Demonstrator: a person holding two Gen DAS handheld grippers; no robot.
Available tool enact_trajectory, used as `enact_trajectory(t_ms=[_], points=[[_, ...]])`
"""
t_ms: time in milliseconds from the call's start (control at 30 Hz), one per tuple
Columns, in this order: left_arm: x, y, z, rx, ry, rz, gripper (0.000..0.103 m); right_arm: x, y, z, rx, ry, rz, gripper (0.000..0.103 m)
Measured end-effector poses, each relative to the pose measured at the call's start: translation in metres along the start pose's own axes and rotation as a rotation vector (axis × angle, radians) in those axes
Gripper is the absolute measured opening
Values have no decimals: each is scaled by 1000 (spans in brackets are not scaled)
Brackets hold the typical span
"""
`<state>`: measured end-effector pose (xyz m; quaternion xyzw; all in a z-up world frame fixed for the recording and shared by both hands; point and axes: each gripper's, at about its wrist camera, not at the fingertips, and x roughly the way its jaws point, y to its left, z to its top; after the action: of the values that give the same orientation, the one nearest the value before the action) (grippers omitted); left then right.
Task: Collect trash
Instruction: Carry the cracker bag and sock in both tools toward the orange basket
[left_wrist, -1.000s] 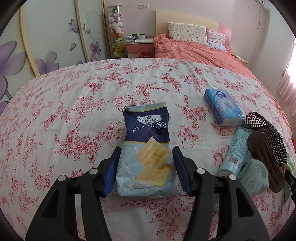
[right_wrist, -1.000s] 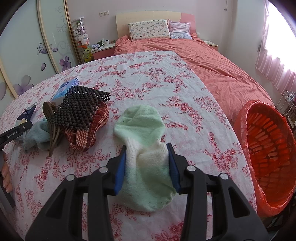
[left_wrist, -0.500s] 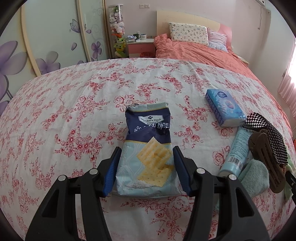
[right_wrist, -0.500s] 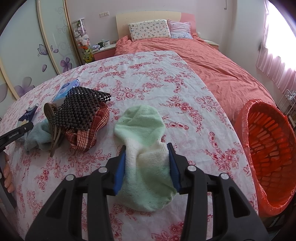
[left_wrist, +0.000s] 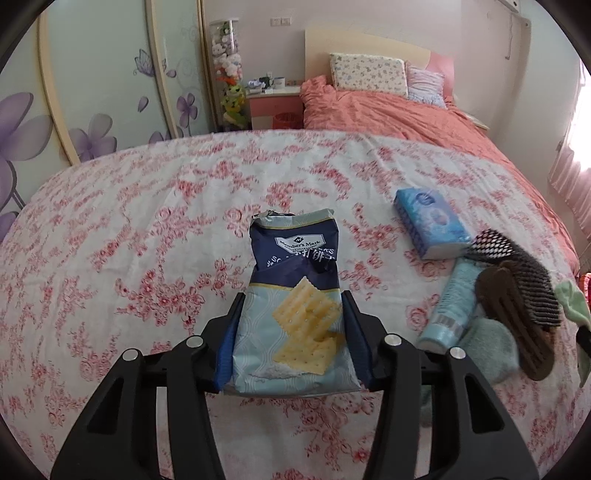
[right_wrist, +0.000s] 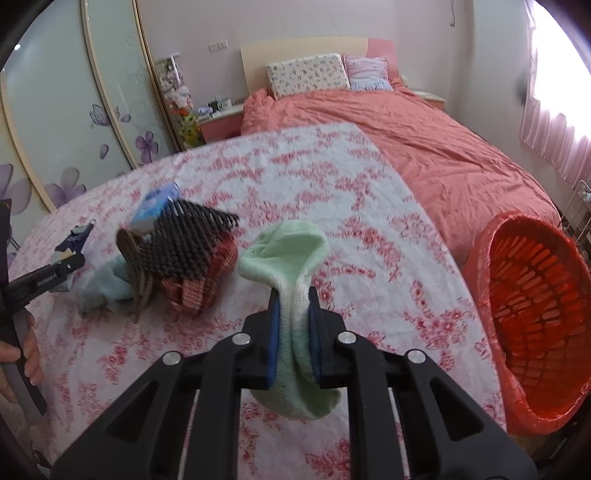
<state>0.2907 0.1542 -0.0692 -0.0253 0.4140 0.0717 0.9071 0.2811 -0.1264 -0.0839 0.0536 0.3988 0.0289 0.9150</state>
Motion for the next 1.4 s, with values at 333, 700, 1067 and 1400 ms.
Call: enact_trajectory(t_ms=[333, 700, 1067, 1400], points=[[-54, -30, 8, 51, -86, -52, 51, -48, -11, 9, 26, -95, 23, 15], [-112, -104, 4, 176, -167, -199, 51, -110, -48, 6, 92, -219, -5, 15], [-142, -191, -11, 305, -199, -388, 51, -151, -101, -5, 170, -311, -96, 15], [-137, -277, -27, 415, -161, -545, 51, -164, -169, -18, 293, -343, -172, 15]])
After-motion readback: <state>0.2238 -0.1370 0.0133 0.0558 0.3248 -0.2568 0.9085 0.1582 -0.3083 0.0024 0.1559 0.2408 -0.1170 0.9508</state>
